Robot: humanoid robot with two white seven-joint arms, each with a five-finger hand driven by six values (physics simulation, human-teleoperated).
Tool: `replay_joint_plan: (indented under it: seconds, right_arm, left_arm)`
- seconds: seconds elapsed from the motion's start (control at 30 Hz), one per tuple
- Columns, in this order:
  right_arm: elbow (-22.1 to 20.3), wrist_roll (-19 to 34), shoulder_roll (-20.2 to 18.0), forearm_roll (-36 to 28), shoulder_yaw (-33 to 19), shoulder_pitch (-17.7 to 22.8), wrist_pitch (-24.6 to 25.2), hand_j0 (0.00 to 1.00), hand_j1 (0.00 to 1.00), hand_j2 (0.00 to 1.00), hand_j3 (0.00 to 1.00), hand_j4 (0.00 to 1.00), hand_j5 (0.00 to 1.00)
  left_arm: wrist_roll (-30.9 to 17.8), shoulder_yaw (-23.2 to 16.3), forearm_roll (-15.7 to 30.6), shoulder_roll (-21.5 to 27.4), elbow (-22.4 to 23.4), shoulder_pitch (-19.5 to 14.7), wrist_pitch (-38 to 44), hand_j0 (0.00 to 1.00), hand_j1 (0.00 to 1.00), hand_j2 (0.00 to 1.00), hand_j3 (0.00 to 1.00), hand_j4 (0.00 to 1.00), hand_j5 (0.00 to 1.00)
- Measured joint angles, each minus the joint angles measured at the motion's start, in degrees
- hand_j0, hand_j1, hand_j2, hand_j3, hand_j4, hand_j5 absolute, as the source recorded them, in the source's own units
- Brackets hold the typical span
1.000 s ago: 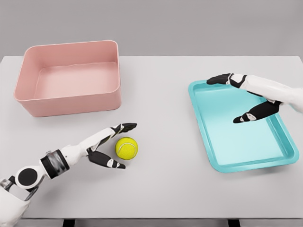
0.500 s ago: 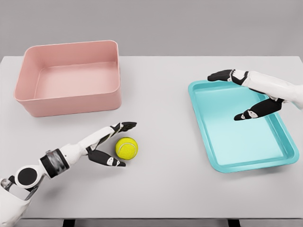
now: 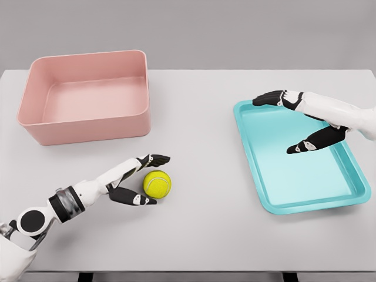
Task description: Put the tennis from the blue tray into the pink basket with both arms
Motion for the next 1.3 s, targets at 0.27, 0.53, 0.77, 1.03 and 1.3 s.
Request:
replay_joint_plan:
  seconds: [0.27, 0.53, 0.77, 1.03, 1.3]
  right_arm:
    - [-0.03, 0.0, 0.02, 0.06, 0.06, 0.0, -0.01, 1.0, 1.0, 1.0, 1.0, 1.0, 1.0]
    - [-0.04, 0.0, -0.01, 0.05, 0.09, 0.09, -0.13, 1.0, 1.0, 1.0, 1.0, 1.0, 1.0]
    - [-0.04, 0.0, 0.13, 0.02, 0.09, 0.44, -0.1, 1.0, 1.0, 1.0, 1.0, 1.0, 1.0]
    - [0.04, 0.0, 0.3, -0.02, 0.13, 0.35, -0.09, 1.0, 1.0, 1.0, 1.0, 1.0, 1.0]
    - [0.3, 0.0, 0.33, -0.02, 0.18, 0.44, -0.51, 1.0, 1.0, 1.0, 1.0, 1.0, 1.0]
  left_arm:
    - [0.0, -0.2, -0.17, 0.05, -0.53, 0.09, -0.01, 0.84, 0.84, 0.84, 0.84, 0.84, 0.84]
    - [0.05, -0.37, -2.06, 0.11, -0.72, 0.09, -1.7, 0.86, 0.86, 0.86, 0.86, 0.86, 0.86]
    - [0.15, -0.45, -4.22, -0.13, -0.68, 0.18, -2.68, 0.85, 0.85, 0.85, 0.85, 0.85, 0.85]
    - [0.17, -0.41, -6.32, -0.32, -0.59, 0.18, -2.8, 0.82, 0.82, 0.82, 0.82, 0.82, 0.82]
    - [0.17, -0.33, -8.49, -0.4, -0.48, 0.18, -3.22, 0.58, 0.58, 0.58, 0.58, 0.58, 0.58]
